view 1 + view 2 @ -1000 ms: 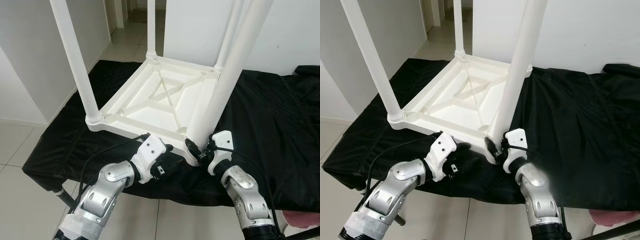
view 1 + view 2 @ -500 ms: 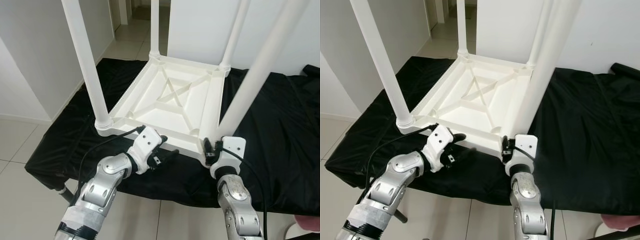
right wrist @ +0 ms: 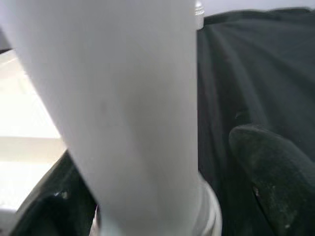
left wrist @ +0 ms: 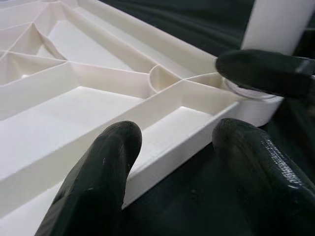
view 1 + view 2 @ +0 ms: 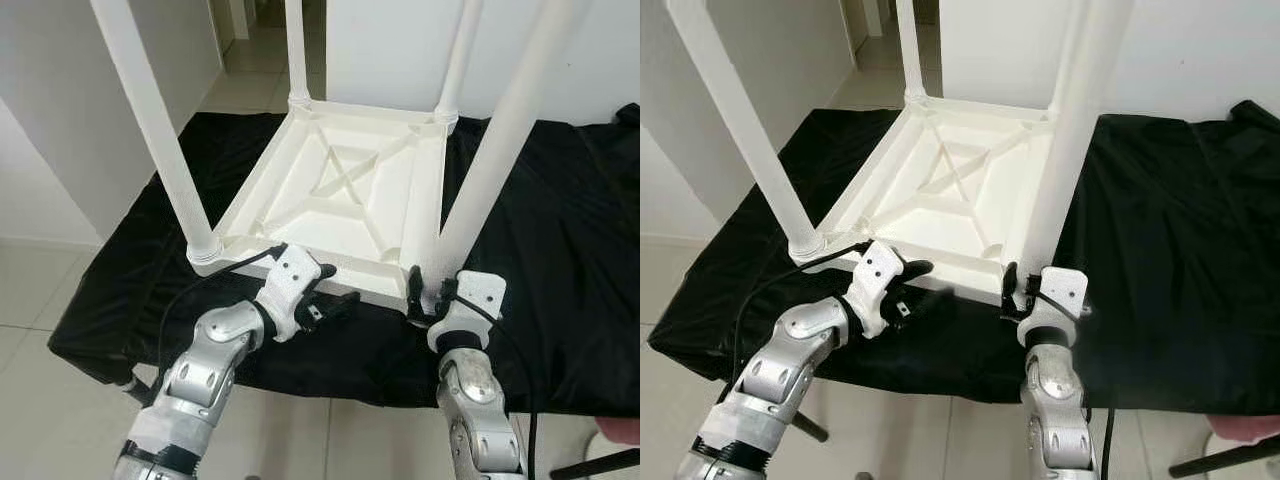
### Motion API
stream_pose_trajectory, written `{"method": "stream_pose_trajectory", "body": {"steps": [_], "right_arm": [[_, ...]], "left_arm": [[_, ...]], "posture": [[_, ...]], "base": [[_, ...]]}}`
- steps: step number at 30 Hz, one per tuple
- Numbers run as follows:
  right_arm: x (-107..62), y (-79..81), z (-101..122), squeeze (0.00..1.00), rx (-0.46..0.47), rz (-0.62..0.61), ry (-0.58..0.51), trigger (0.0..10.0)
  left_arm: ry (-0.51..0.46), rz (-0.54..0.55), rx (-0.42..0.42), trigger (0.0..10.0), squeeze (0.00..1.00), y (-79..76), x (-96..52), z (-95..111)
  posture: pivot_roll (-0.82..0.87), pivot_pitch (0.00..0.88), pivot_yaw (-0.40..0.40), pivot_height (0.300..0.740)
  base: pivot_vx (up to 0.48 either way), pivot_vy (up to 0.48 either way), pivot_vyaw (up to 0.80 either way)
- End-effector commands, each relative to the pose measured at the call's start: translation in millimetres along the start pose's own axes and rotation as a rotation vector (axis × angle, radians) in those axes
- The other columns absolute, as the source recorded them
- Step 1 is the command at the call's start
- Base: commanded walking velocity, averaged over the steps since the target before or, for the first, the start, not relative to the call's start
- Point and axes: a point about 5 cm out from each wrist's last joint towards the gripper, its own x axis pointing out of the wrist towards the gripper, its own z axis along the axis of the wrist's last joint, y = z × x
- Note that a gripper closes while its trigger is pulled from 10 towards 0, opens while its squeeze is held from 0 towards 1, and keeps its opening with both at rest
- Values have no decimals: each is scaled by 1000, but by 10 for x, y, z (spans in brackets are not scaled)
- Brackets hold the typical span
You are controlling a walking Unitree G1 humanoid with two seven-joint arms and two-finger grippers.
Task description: Building children table
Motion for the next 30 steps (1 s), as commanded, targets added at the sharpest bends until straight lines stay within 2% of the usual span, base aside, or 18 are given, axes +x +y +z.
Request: {"method": "stream_pose_trajectory", "body": {"steps": [1, 11, 14, 18, 24, 30], "right_arm": [[-64, 21, -23, 0, 31, -6, 5, 10000], [-211, -32, -86, 0, -12, 34, 14, 10000], [-226, -48, -81, 0, -23, 65, 5, 10000], [-188, -67, -69, 0, -36, 100, -8, 10000], [-142, -97, -37, 0, -36, 114, -25, 10000], [-231, -36, -100, 0, -17, 150, 4, 10000]], "left_arm": [[22, 37, 3, 10000, 0, 25, 14, -40], [84, 12, 55, 10000, 0, 87, 60, -126], [167, 38, 124, 10000, 0, 214, 68, -253], [206, 60, 174, 10000, 0, 291, 66, -306], [224, 102, 200, 10000, 0, 382, 65, -323], [223, 174, 223, 10000, 0, 546, 93, -252]], "posture": [[-18, 69, 124, 740], [-38, 57, 120, 740], [-52, 47, 118, 740], [-63, 46, 124, 740], [-68, 49, 125, 740], [-65, 54, 131, 740]], "base": [[0, 0, 0], [0, 0, 0], [0, 0, 0], [0, 0, 0], [0, 0, 0], [0, 0, 0]]}}
